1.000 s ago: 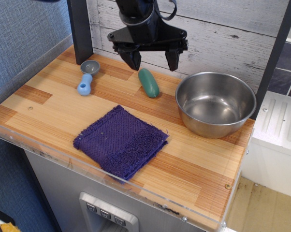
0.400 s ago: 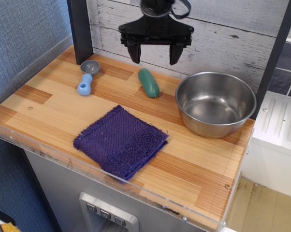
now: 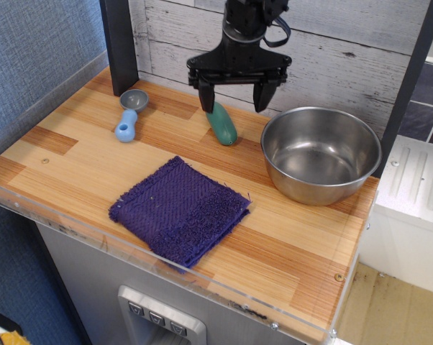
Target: Put the green item in the bottom left hand corner.
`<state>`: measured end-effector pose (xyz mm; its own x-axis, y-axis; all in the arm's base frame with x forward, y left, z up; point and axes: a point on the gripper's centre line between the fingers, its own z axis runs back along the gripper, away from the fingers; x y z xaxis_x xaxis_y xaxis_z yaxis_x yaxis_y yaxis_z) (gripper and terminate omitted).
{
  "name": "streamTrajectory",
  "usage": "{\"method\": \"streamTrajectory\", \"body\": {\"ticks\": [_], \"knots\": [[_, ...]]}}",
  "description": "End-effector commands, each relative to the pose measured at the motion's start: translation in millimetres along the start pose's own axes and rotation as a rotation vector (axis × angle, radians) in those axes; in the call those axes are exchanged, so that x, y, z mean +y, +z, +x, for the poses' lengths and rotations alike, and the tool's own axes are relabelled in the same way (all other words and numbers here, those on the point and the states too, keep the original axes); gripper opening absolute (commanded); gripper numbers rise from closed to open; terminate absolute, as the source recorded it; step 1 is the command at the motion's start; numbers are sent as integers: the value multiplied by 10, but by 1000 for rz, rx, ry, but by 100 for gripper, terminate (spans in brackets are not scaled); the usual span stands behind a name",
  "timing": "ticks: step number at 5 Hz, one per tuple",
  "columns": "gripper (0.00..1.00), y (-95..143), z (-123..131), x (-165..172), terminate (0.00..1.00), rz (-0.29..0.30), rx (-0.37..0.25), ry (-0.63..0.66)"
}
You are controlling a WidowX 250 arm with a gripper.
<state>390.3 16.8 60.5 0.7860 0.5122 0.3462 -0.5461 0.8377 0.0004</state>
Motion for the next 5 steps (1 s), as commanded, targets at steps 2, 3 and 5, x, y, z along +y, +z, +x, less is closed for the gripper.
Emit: {"method": "streamTrajectory", "body": {"ticks": [2,3,5], "knots": [[100,-164,67,179,0,5,-16,59],[100,-231,52,264,0,31,-3,60],[0,-362,-33,384,0,30,7,-5]]}}
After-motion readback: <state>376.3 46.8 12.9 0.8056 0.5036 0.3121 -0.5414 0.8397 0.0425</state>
